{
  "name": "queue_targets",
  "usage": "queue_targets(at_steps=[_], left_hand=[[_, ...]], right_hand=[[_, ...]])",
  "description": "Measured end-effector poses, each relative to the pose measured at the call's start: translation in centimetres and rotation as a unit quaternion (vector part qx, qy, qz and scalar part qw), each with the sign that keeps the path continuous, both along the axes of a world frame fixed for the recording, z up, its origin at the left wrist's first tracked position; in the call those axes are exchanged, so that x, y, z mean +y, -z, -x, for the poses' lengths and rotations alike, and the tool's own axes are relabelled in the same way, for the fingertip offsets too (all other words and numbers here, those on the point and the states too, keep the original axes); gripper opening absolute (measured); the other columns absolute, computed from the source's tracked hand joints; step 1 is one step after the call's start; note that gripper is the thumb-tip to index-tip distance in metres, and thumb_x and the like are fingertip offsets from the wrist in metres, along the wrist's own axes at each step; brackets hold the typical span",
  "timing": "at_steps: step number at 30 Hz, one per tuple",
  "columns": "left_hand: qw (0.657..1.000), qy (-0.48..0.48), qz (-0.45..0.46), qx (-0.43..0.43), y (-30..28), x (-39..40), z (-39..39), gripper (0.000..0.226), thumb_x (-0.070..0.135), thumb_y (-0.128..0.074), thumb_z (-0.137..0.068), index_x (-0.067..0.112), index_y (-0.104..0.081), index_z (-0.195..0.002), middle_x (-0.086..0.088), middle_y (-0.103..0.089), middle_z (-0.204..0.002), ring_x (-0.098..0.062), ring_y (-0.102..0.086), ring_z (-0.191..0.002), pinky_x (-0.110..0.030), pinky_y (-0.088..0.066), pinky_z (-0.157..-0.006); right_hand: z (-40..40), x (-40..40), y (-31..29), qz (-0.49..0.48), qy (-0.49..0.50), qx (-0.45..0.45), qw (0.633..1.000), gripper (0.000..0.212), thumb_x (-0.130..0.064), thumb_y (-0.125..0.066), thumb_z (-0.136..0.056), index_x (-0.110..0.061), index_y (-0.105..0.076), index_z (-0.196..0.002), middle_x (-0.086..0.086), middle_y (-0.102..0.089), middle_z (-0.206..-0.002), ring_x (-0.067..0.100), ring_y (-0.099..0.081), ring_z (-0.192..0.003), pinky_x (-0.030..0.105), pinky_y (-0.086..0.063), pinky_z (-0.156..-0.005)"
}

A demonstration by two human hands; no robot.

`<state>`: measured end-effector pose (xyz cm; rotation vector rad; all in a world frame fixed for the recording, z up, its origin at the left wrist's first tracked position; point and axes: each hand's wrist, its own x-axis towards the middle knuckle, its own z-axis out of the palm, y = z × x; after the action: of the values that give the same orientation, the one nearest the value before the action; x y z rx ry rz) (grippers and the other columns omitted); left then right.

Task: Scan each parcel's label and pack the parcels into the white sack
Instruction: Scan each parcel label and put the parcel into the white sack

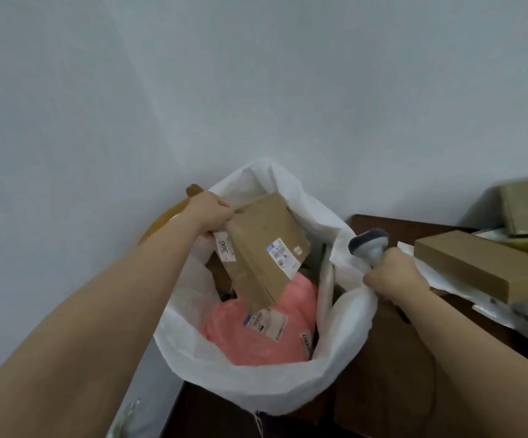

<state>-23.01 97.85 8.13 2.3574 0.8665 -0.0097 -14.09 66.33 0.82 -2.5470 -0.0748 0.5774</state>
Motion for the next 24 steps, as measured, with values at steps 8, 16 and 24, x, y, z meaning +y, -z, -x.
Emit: queue_targets(at_steps=[8, 16, 24], left_hand=[[0.995, -0.101, 0.011, -0.004, 7.2, -3.9, -7.6, 0.032, 0.021, -0.05, -0.085, 0.002, -0.069, -0.103, -0.02, -0.069, -0.106, -0.037, -0.064, -0.099, -0.035, -0.054, -0.084], [0.998, -0.066, -0.025, 0.002, 13.8, -11.3, -11.3, 0.064, 0.022, -0.043, -0.1, 0.031, -0.011, -0.155, -0.023, -0.022, -0.147, -0.042, -0.039, -0.127, -0.045, -0.038, -0.102], [0.981, 0.142, 0.096, 0.092, 12.3, -8.0, -8.3, 0.061, 0.015, -0.052, -0.099, 0.018, -0.024, -0.153, -0.009, -0.04, -0.149, -0.028, -0.044, -0.133, -0.029, -0.035, -0.106]], right_hand=[[-2.0, -2.1, -0.9, -0.189, -0.079, 0.044, 0.978, 0.047, -0.002, -0.073, -0.08, -0.017, -0.048, -0.116, 0.005, -0.062, -0.099, 0.017, -0.063, -0.077, 0.019, -0.047, -0.05], [-4.2, -3.8, -1.4, -0.244, -0.067, 0.044, 0.966, 0.048, -0.003, -0.075, -0.079, -0.017, -0.049, -0.117, 0.001, -0.061, -0.091, 0.011, -0.059, -0.071, 0.016, -0.047, -0.052], [-5.3, -2.8, -0.6, -0.262, -0.015, 0.039, 0.964, 0.046, -0.003, -0.076, -0.079, -0.011, -0.05, -0.116, 0.011, -0.061, -0.092, 0.016, -0.056, -0.065, 0.024, -0.048, -0.051]])
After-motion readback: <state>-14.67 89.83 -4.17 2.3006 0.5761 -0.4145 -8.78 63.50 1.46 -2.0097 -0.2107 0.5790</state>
